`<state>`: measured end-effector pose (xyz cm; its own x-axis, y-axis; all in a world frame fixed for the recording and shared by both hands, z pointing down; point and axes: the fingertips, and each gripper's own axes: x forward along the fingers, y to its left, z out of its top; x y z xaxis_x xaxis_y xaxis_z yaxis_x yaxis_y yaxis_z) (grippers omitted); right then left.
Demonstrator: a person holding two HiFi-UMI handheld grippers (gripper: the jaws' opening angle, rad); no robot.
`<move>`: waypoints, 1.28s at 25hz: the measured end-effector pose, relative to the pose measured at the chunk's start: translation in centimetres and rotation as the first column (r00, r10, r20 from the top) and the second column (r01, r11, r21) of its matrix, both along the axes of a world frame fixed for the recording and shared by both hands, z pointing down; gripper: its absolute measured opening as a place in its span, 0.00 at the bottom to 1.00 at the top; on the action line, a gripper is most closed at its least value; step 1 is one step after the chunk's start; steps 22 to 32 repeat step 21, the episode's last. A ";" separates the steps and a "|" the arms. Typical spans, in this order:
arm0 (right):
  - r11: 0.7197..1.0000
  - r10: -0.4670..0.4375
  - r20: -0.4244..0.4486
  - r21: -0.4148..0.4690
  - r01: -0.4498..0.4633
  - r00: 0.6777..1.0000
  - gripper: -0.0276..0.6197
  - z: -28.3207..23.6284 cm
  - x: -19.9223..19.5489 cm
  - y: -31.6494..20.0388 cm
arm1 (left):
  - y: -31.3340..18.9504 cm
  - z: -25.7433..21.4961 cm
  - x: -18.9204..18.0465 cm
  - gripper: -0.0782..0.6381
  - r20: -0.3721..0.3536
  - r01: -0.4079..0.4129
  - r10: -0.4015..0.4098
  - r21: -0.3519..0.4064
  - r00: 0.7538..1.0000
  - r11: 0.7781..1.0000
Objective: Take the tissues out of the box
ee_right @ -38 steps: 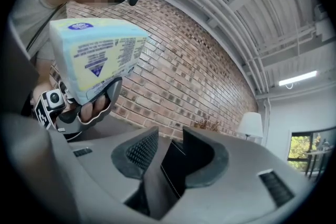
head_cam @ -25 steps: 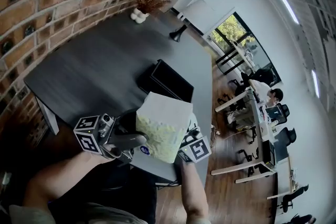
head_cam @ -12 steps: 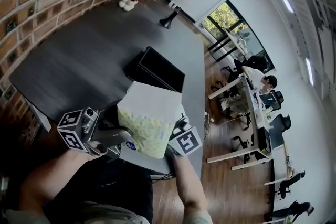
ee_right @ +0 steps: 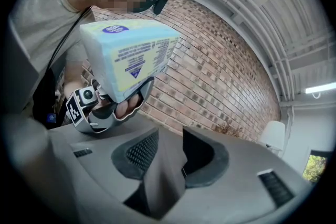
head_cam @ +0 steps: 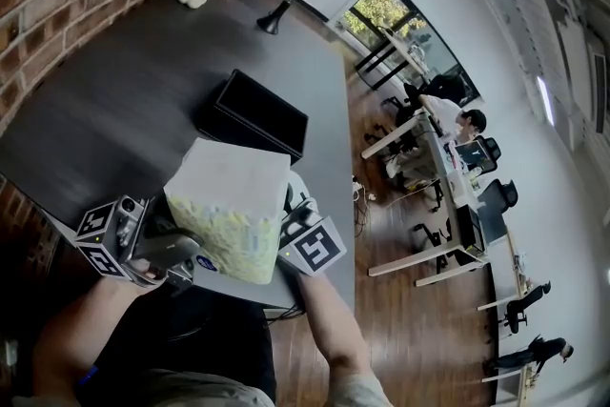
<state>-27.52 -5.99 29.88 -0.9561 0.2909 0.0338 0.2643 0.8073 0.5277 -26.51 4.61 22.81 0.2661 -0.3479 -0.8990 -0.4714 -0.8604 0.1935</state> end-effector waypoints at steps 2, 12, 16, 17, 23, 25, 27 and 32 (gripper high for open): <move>1.000 0.002 -0.002 0.002 -0.002 1.000 0.27 0.1 0.0 0.0 | 0.0 0.0 0.0 0.58 0.001 0.000 0.000 0.000 1.000 1.000; 1.000 0.001 -0.002 0.019 -0.001 1.000 0.27 0.3 -0.1 0.1 | 0.1 0.2 -0.1 0.58 0.004 0.000 0.000 0.005 1.000 1.000; 1.000 0.001 -0.003 0.024 -0.001 1.000 0.27 0.3 0.0 0.2 | 0.1 0.1 0.0 0.58 0.006 -0.002 0.002 0.007 1.000 1.000; 1.000 0.001 -0.003 0.025 -0.001 1.000 0.27 0.3 0.0 0.2 | 0.1 0.1 -0.1 0.58 0.006 -0.002 0.002 0.007 1.000 1.000; 1.000 0.000 -0.004 0.028 0.000 1.000 0.27 0.2 -0.1 0.3 | 0.1 0.0 -0.1 0.58 0.003 -0.002 0.002 0.008 1.000 1.000; 1.000 0.000 -0.004 0.028 0.000 1.000 0.27 0.2 -0.1 0.3 | 0.1 0.0 -0.1 0.58 0.003 -0.002 0.002 0.008 1.000 1.000; 1.000 0.000 -0.004 0.028 0.000 1.000 0.27 0.2 -0.1 0.3 | 0.1 0.0 -0.1 0.58 0.003 -0.002 0.002 0.008 1.000 1.000; 1.000 0.000 -0.004 0.028 0.000 1.000 0.27 0.2 -0.1 0.3 | 0.1 0.0 -0.1 0.58 0.003 -0.002 0.002 0.008 1.000 1.000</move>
